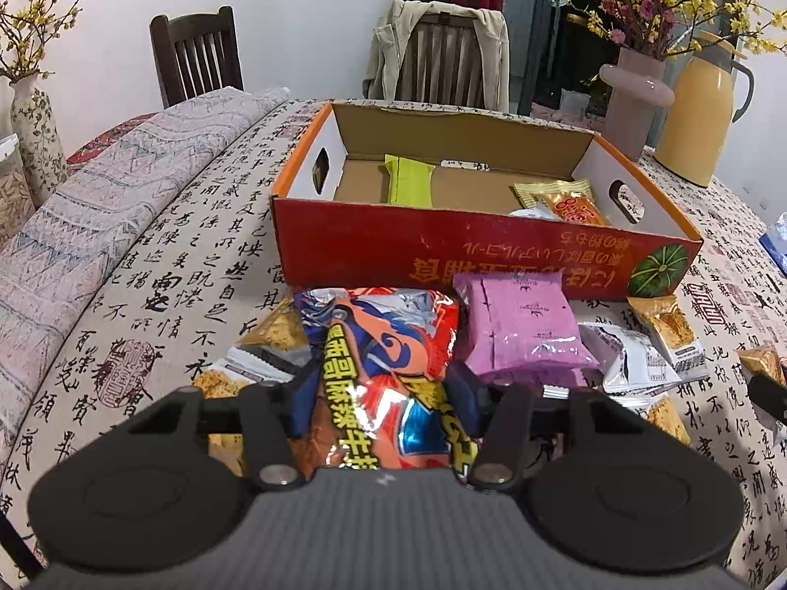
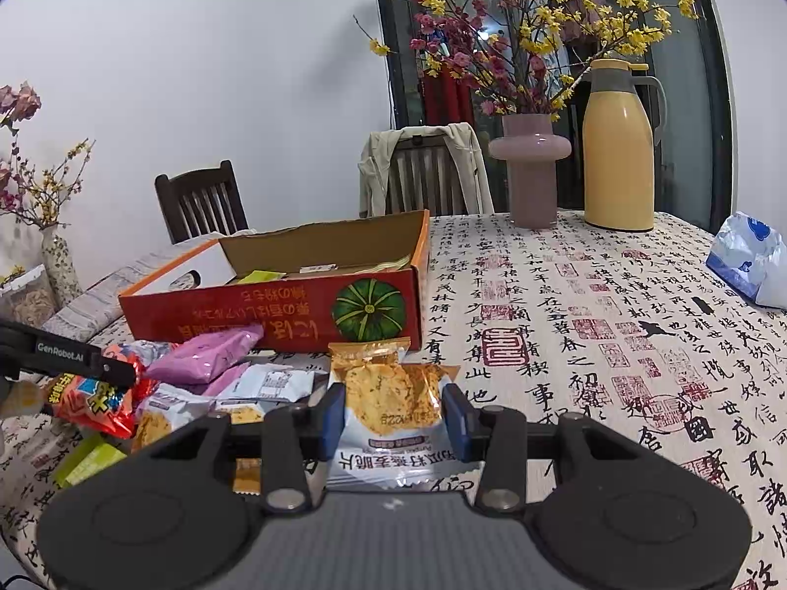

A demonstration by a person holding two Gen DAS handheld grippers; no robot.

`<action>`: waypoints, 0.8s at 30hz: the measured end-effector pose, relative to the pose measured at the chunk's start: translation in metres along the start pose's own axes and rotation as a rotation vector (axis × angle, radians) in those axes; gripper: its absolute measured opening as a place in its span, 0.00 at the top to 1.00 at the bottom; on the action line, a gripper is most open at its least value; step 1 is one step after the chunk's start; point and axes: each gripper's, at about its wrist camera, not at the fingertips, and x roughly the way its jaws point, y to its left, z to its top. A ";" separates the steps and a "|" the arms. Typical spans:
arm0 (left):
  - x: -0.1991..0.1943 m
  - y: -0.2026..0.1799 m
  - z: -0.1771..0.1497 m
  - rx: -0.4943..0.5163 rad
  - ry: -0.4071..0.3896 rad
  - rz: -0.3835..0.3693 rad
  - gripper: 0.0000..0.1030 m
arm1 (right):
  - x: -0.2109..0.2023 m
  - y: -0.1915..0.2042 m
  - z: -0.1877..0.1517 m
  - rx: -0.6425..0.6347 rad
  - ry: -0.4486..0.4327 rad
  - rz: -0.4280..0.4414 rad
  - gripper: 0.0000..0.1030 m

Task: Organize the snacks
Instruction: 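Lift the cracker packet with the right gripper while the left gripper grasps the orange-blue chip bag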

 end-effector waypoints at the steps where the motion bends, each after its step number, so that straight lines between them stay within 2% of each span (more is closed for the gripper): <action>1: -0.001 0.000 0.000 0.001 -0.006 0.000 0.60 | 0.000 0.000 0.000 -0.001 -0.001 0.001 0.60; 12: -0.019 0.006 0.003 0.000 -0.073 -0.042 0.78 | -0.008 0.008 0.002 -0.011 -0.014 0.002 0.60; 19: -0.024 0.011 0.004 -0.005 -0.088 -0.042 0.77 | -0.010 0.013 0.004 -0.021 -0.017 0.003 0.60; 20: -0.024 0.012 0.004 -0.004 -0.086 -0.034 0.72 | -0.010 0.014 0.004 -0.022 -0.017 0.003 0.60; 21: -0.023 0.012 0.004 -0.002 -0.080 -0.033 0.57 | -0.010 0.014 0.004 -0.023 -0.017 0.004 0.60; 24: -0.025 0.006 0.005 0.030 -0.093 -0.013 0.39 | -0.011 0.015 0.004 -0.022 -0.017 0.001 0.60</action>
